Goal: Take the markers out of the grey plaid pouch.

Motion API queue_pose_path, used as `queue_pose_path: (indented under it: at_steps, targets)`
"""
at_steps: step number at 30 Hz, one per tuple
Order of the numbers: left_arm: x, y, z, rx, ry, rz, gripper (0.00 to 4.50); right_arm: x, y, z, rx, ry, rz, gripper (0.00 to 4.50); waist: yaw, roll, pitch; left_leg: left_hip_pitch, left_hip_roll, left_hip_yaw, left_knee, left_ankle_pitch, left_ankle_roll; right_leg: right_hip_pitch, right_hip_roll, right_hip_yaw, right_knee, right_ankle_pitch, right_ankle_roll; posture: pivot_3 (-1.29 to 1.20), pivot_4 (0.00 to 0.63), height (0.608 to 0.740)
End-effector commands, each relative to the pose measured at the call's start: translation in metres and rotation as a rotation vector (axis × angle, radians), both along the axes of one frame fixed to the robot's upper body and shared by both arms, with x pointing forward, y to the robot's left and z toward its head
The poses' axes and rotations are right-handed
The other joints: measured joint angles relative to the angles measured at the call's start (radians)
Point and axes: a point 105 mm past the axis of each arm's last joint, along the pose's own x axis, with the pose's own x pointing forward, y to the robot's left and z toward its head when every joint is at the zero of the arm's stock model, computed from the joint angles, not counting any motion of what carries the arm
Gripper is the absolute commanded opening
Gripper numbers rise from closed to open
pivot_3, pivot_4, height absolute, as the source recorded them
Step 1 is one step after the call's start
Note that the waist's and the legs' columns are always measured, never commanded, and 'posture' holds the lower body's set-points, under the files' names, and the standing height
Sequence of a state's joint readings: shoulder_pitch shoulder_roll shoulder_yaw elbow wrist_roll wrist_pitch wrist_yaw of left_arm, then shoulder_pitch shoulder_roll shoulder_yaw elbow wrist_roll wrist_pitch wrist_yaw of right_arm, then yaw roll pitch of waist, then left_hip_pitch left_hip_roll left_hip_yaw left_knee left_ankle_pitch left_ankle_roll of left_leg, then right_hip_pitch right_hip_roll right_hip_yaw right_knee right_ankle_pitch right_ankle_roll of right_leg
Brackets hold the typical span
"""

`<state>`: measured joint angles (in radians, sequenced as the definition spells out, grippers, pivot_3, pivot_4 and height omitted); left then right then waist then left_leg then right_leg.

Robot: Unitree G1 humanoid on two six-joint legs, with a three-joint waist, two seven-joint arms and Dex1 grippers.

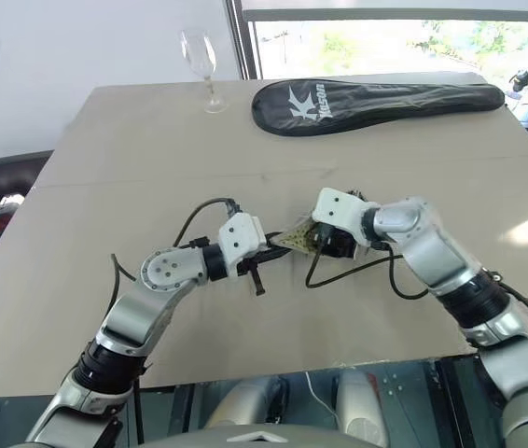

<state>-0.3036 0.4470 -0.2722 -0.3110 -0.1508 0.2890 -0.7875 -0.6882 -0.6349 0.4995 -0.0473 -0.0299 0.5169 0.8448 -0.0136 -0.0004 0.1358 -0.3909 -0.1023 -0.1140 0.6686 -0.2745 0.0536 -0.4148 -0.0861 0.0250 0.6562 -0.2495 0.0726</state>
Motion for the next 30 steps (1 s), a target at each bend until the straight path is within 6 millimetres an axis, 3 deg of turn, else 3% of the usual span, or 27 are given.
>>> queue_pose_path:
  at_steps: [1, 5, 7, 8, 10, 18, 30]
  targets:
    - [-0.008, -0.004, 0.028, -0.053, -0.090, -0.049, 0.00, 0.011, -0.009, -0.012, -0.056, -0.015, -0.008, 4.45, 0.000, 0.000, 0.000, 0.000, 0.000, 0.000, 0.000, 0.000, 0.000, 0.000, 0.000, 0.000, 0.000, 0.000, 0.000, 0.00, 0.150, 0.740]
    - [-0.004, 0.001, 0.027, -0.045, -0.093, -0.018, 0.00, 0.011, -0.006, -0.008, -0.038, -0.030, 0.013, 2.81, 0.001, 0.000, 0.000, 0.000, 0.000, 0.000, 0.000, 0.000, 0.000, 0.000, 0.000, 0.000, 0.000, 0.000, 0.000, 0.00, 0.150, 0.740]
    - [-0.002, 0.003, 0.023, -0.022, -0.105, -0.003, 0.00, 0.010, -0.007, -0.006, -0.044, -0.042, 0.019, 1.78, 0.001, 0.000, 0.000, 0.000, 0.000, 0.000, 0.000, 0.000, 0.000, 0.000, 0.000, 0.000, 0.000, 0.000, 0.000, 0.00, 0.150, 0.740]
    - [0.000, 0.004, 0.021, -0.003, -0.117, 0.005, 0.00, 0.010, -0.008, -0.005, -0.046, -0.050, 0.023, 1.61, 0.001, 0.000, 0.000, 0.000, 0.000, 0.000, 0.000, 0.000, 0.000, 0.000, 0.000, 0.000, 0.000, 0.000, 0.000, 0.00, 0.150, 0.740]
    - [0.002, 0.006, 0.018, 0.019, -0.131, 0.020, 0.00, 0.009, -0.008, -0.001, -0.057, -0.068, 0.030, 0.63, 0.002, 0.000, 0.000, 0.000, 0.000, 0.000, 0.000, 0.000, 0.000, 0.000, 0.000, 0.000, 0.000, 0.000, 0.000, 0.00, 0.150, 0.740]
    - [0.018, 0.009, 0.006, 0.167, -0.288, 0.062, 0.00, -0.003, -0.007, 0.025, -0.073, -0.104, 0.013, 0.49, 0.005, 0.000, 0.000, -0.001, 0.000, -0.001, 0.000, 0.000, 0.000, 0.000, 0.000, 0.000, -0.001, 0.000, 0.000, 0.00, 0.150, 0.740]
    - [0.036, 0.017, -0.004, 0.319, -0.434, 0.111, 0.00, -0.017, -0.024, 0.038, -0.083, -0.052, -0.089, 0.49, 0.006, 0.000, 0.000, -0.003, 0.000, -0.001, 0.000, 0.000, 0.000, -0.002, -0.001, -0.001, -0.001, 0.000, 0.000, 0.00, 0.150, 0.740]
